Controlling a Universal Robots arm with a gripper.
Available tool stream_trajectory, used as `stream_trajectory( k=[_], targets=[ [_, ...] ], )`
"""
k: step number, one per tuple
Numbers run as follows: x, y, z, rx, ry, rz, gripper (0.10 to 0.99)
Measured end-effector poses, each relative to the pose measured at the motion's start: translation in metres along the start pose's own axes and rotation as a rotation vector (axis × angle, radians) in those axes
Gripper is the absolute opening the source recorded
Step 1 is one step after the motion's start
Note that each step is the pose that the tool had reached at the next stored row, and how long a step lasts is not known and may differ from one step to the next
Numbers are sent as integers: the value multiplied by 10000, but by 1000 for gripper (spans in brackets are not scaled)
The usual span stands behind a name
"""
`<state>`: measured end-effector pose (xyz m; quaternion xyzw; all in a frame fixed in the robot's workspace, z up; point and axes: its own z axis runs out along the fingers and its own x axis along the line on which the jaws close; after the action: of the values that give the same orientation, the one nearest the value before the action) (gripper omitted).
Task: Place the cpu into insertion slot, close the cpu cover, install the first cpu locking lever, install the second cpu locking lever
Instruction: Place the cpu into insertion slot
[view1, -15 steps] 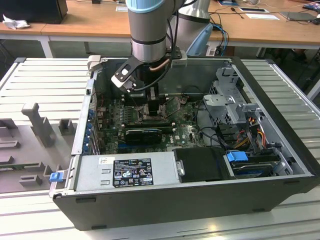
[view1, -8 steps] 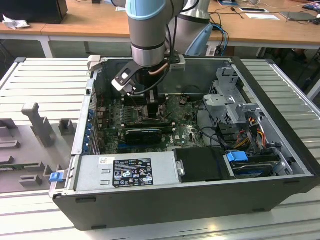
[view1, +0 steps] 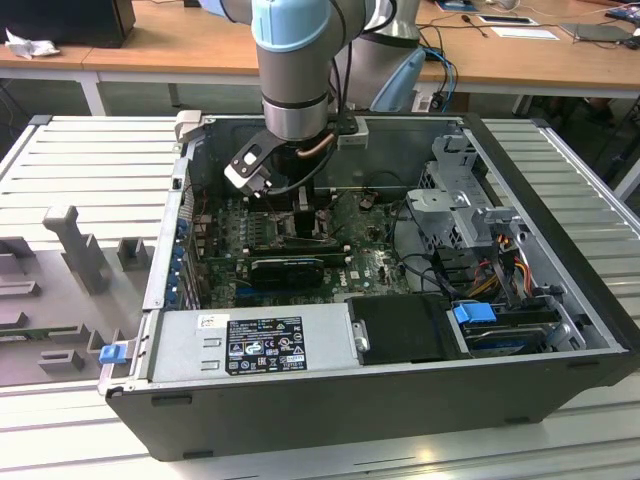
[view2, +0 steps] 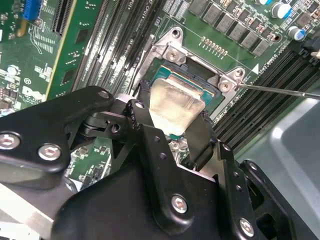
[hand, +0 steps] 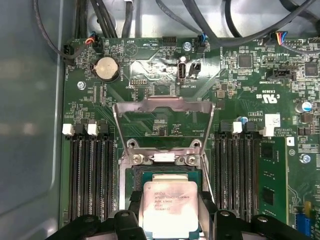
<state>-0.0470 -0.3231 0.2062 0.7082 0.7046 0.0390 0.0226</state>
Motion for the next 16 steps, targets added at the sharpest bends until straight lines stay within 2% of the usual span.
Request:
stream_trajectory(
  k=[7,12,13,14,16],
  targets=[
    [23,-4,51,2,-4,-1,525],
    [23,-5,57,1,0,0,525],
    [24,-5,59,-3,4,1,541],
    [24,-5,58,-4,7,1,596],
    [25,-5,57,-1,8,1,596]
  ],
)
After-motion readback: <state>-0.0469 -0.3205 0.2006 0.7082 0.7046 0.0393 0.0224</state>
